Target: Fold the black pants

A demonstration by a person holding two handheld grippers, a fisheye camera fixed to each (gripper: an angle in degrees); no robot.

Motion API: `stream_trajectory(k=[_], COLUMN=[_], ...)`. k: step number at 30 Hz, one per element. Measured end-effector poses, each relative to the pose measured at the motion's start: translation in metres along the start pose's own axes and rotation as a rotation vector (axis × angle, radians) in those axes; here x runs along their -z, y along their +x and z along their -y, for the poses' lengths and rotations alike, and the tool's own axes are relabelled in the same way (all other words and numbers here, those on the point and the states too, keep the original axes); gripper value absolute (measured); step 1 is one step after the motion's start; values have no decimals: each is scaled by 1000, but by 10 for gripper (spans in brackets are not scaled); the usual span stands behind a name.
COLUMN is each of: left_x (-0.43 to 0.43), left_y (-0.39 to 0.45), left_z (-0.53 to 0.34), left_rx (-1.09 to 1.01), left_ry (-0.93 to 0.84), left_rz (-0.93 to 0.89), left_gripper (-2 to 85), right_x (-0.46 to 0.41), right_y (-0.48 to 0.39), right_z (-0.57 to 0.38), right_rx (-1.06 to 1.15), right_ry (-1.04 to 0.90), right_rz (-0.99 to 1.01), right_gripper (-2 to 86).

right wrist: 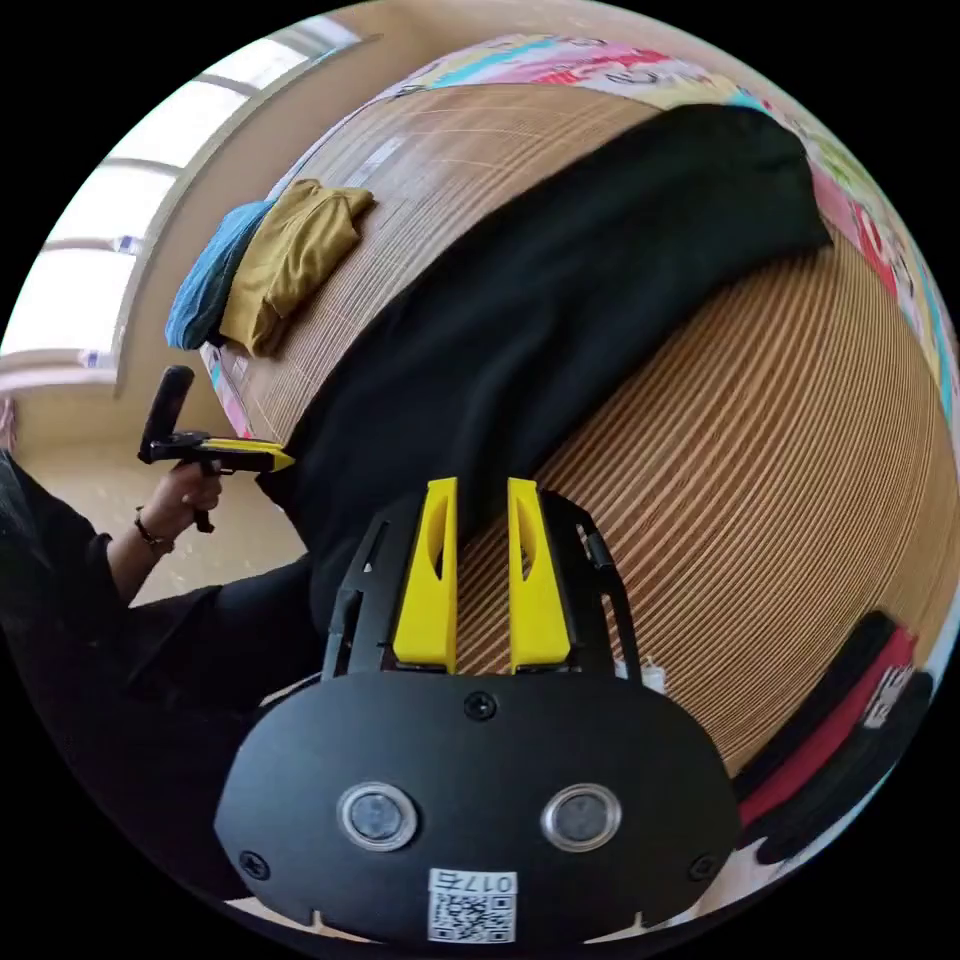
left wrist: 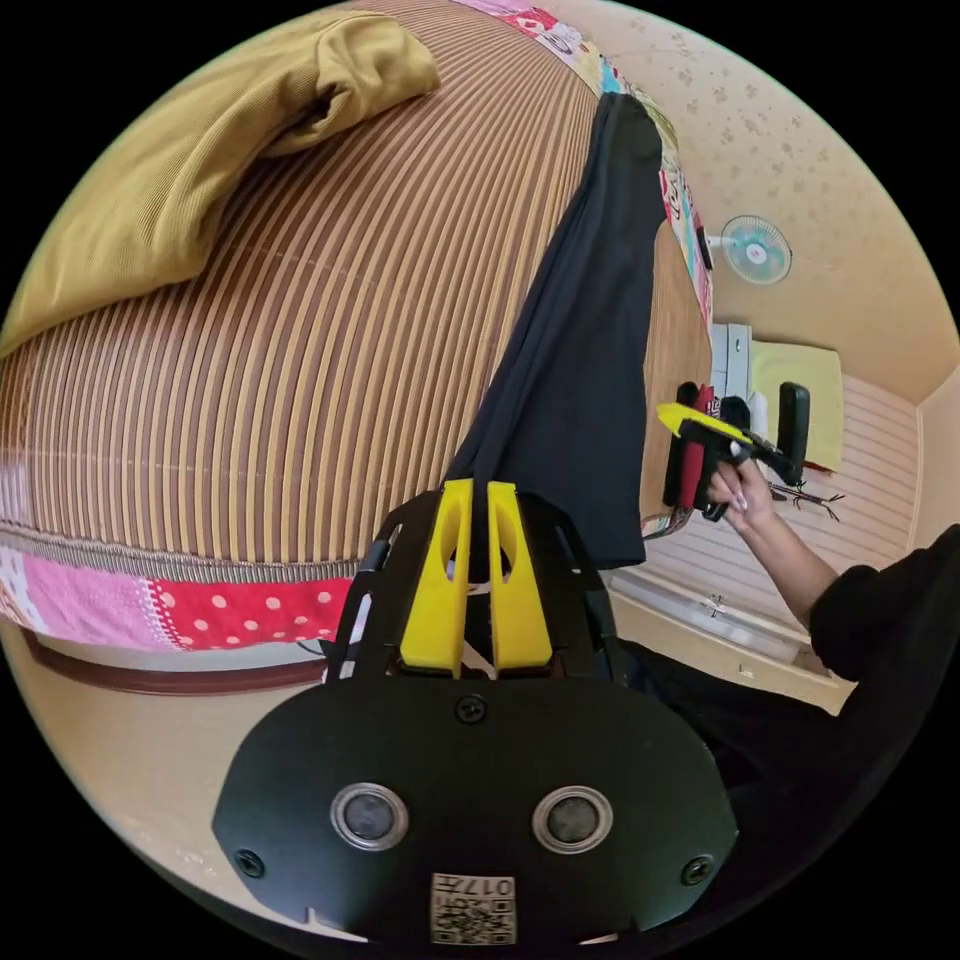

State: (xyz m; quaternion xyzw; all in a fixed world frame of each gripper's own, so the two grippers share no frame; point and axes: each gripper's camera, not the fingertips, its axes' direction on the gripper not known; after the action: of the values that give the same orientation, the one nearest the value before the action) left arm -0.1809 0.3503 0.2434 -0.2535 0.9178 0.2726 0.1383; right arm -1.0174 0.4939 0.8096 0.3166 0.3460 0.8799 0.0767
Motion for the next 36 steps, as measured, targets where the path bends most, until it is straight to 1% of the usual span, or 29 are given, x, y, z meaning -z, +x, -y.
stream_trajectory(k=[1,2,3,4,7,9,10,13,15,17,18,19,20,22,24,26,27,29,30,32,34,36], left_x=[0,0,0,0,0,0,0,4,19,52,60,74,83,86,69,38,33,36,39,57,69,68], left_y=[5,9,11,14,22,26,28,40,53,68,69,61,47,26,16,13,13,14,14,16,19,22], left_z=[4,6,8,10,14,15,15,19,18,6,2,-4,-8,-11,-9,-6,-5,1,2,8,15,29], left_rx=[-16,-31,-38,-53,-100,-130,-134,-146,-196,-330,-351,-347,-286,-230,-228,-229,-224,-194,-184,-165,-186,-222], left_ry=[-25,-46,-56,-73,-111,-122,-131,-191,-185,-96,-69,-25,8,29,-36,-123,-132,-99,-83,5,72,80], left_rz=[14,24,28,33,51,66,70,99,91,-33,-84,-170,-210,-233,-164,-20,5,40,44,61,49,44], left_gripper=[31,30,30,30,29,29,30,32,32,30,29,29,29,28,30,35,36,40,44,71,85,93], right_x=[-4,-7,-13,-19,-27,-15,-5,18,38,63,78,89,92,89,77,65,61,65,74,94,116,123], right_y=[5,7,6,2,-15,-29,-37,-53,-64,-77,-86,-92,-94,-97,-96,-98,-102,-107,-111,-115,-112,-106], right_z=[-30,-44,-70,-93,-131,-140,-142,-139,-135,-133,-134,-137,-138,-142,-141,-134,-130,-125,-125,-124,-118,-106], right_rx=[-153,-222,-332,-418,-562,-571,-576,-607,-580,-536,-502,-475,-468,-468,-477,-497,-496,-494,-485,-482,-493,-480], right_ry=[10,17,33,62,85,166,201,199,223,264,300,335,348,339,323,261,222,193,210,255,313,325], right_rz=[105,164,279,350,373,432,431,369,389,385,373,365,361,356,375,314,252,216,227,223,214,237], right_gripper=[88,90,93,92,75,52,41,27,23,21,20,20,20,22,24,29,34,46,56,76,92,99])
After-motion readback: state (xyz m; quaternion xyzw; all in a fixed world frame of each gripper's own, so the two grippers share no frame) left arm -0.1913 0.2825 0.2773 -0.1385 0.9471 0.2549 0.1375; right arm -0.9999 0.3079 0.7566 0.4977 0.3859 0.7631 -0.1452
